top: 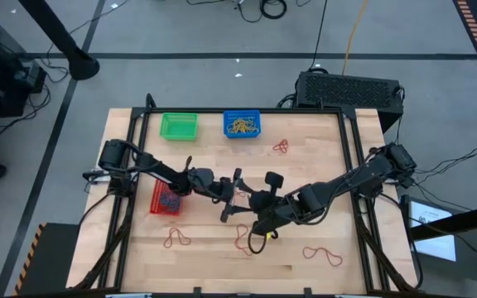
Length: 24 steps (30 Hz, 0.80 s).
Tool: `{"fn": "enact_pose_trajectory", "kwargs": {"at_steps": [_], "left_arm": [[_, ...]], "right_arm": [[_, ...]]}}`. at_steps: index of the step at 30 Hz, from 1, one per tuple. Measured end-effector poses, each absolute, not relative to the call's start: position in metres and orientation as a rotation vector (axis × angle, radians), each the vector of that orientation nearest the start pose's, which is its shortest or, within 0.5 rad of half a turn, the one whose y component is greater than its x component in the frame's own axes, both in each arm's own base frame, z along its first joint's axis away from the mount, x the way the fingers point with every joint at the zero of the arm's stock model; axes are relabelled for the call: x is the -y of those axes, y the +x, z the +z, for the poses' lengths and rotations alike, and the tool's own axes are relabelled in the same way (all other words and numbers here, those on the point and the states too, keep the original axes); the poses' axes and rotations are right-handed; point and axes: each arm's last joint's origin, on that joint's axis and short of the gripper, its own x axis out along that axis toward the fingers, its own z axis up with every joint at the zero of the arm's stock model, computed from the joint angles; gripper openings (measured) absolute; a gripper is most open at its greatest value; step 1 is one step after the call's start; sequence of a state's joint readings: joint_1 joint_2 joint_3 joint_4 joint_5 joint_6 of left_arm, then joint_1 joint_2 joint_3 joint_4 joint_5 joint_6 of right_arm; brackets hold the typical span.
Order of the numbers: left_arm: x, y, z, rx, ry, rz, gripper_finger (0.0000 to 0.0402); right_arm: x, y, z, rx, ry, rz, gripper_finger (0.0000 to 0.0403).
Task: Sort rubber bands into baskets
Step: Put the blue rubber band into the red bin
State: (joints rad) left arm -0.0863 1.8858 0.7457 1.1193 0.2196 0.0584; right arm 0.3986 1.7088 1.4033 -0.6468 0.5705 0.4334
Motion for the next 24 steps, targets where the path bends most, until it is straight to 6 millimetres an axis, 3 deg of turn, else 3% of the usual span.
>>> {"fn": "enact_pose_trajectory", "kwargs": {"at_steps": [10, 24], "left_arm": [[0.0353, 0.3544, 0.1521, -0.059, 0.029, -0.264, 0.0251], [0.0346, 0.3542, 0.1499, -0.081, 0.027, -0.252, 0.0071]], "right_arm": [[-0.1235, 0.3400, 0.2734, -0.788, -0.064, -0.329, 0.0000], [-0.1233, 0.3401, 0.2734, -0.788, -0.064, -0.329, 0.0000]]}}
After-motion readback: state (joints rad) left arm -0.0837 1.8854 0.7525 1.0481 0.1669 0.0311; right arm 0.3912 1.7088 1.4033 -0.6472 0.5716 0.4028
